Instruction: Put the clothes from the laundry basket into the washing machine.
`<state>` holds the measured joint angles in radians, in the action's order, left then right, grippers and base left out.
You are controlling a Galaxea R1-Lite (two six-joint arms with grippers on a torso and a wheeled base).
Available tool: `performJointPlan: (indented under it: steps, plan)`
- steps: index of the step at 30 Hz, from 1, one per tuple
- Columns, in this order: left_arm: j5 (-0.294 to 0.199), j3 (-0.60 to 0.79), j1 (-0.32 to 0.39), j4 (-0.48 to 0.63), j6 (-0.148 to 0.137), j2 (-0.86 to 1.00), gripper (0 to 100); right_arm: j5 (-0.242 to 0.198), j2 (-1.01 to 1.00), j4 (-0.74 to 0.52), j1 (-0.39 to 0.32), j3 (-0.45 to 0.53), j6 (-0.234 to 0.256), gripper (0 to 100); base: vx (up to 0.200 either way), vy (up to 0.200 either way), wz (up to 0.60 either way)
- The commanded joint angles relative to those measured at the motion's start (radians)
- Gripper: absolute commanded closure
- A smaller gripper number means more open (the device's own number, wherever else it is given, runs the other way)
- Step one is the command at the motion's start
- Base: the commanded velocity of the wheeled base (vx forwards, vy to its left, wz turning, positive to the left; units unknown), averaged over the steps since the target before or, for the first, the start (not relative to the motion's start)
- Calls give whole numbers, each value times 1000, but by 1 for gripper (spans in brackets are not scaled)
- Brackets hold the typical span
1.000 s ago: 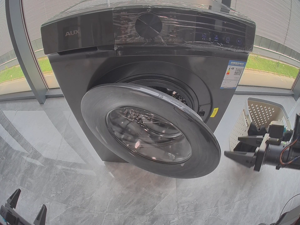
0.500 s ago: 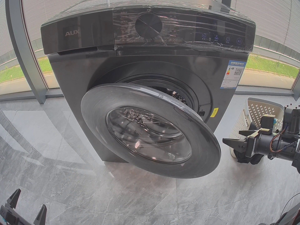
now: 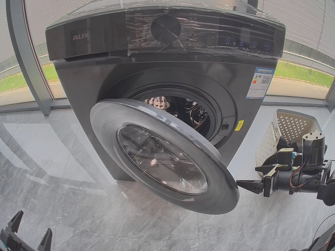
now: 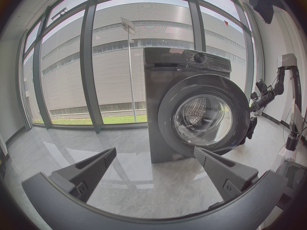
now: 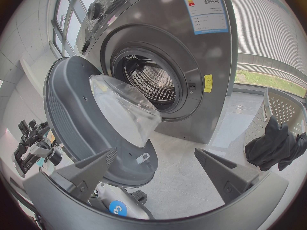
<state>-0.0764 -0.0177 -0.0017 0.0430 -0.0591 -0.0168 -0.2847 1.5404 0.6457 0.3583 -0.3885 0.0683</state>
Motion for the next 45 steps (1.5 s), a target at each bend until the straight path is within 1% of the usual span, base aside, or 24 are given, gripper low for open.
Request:
performJointPlan:
  steps: [1,3,6,7,9,11,14,20,25,27,29,30,31,32,33,34,38,43,44,45]
  plan:
    - [0,18,0,0,1,17,0,9,7,3,4,-20,2,0,0,0,0]
    - [0,18,0,0,-1,17,0,16,43,11,4,-39,5,0,0,0,0]
    - [0,18,0,0,1,17,0,53,99,37,4,-61,8,0,0,0,0]
    - [0,18,0,0,1,17,0,71,129,54,5,-72,11,0,0,0,0]
    - [0,18,0,0,1,17,0,90,182,92,5,-87,27,0,-100,0,0]
    - [0,18,0,0,-1,17,0,93,222,135,4,-92,34,0,-200,0,0]
    - [0,18,0,0,-1,17,0,91,264,189,16,-84,33,0,0,0,0]
    - [0,18,0,0,-1,17,0,91,259,196,105,-47,34,0,0,0,0]
    - [0,18,0,0,-1,17,0,85,234,196,162,-27,39,0,0,0,0]
    - [0,18,0,0,-1,17,0,87,236,196,166,-32,41,0,0,0,0]
    - [0,18,0,0,-1,17,0,96,247,213,153,-61,59,0,0,0,0]
    - [0,18,2,0,-1,17,0,98,248,216,151,-66,61,0,0,0,0]
    - [0,18,0,0,-1,17,0,125,264,227,140,-89,70,0,0,0,0]
    - [0,18,0,0,-1,17,0,125,264,227,140,-89,70,0,0,0,0]
    - [0,18,2,0,-1,17,0,171,288,232,134,-116,90,0,0,0,0]
    - [0,18,2,0,-1,17,0,193,302,230,134,-136,104,0,0,0,0]
    - [0,18,2,0,-1,17,0,223,356,230,136,-199,131,0,0,0,0]
    - [0,18,0,0,-1,17,0,262,443,227,146,-262,131,0,0,0,0]
    - [0,18,0,0,-1,17,0,262,443,227,146,-262,131,0,0,0,0]
    - [0,18,0,0,-1,17,0,285,487,232,151,-288,133,0,0,0,0]
